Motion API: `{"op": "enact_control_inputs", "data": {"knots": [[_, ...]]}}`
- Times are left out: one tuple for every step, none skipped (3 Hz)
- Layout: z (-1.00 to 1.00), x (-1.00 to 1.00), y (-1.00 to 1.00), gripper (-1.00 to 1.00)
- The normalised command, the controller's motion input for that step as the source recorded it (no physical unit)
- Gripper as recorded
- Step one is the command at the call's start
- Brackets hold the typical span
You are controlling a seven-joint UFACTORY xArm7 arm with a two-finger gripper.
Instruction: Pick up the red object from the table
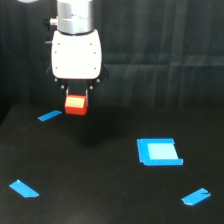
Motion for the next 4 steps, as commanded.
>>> {"op": "enact_control_inputs", "data": {"knots": [[0.2, 0.0, -0.2, -0.96], [0.25, -0.09, -0.09, -1.0], [0.13, 0.02, -0.09, -0.95], [0.13, -0.03, -0.04, -1.0]]}}
